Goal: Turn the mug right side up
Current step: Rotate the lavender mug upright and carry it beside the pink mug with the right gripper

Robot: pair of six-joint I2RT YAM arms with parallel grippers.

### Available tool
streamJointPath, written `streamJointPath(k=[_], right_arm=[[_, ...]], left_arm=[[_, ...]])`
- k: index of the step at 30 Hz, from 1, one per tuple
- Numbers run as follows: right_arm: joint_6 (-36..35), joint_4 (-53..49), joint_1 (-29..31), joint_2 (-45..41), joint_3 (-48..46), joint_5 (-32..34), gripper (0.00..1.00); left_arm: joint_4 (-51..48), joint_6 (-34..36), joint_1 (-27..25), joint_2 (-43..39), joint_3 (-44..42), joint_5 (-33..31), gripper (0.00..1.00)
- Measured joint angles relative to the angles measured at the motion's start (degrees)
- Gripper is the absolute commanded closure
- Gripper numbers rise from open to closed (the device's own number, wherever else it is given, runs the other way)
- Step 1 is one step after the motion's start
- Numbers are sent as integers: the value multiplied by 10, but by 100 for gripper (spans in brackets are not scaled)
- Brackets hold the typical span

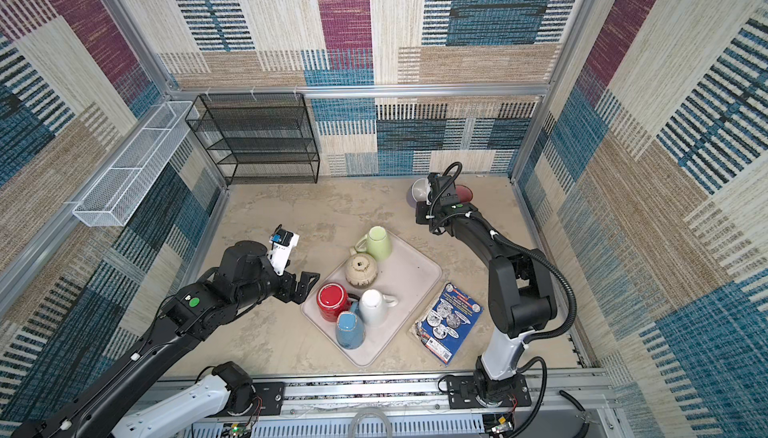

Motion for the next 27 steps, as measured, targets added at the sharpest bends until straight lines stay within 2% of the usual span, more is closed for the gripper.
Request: streamJointPath(k=[13, 27], right_arm=[[-24, -118, -7, 97, 98, 28, 100], [-42, -181, -9, 178, 186, 82, 100]], left_arm=[[-12, 0, 3, 22, 3, 4, 1], [-13, 3, 7, 29, 3, 9, 1]])
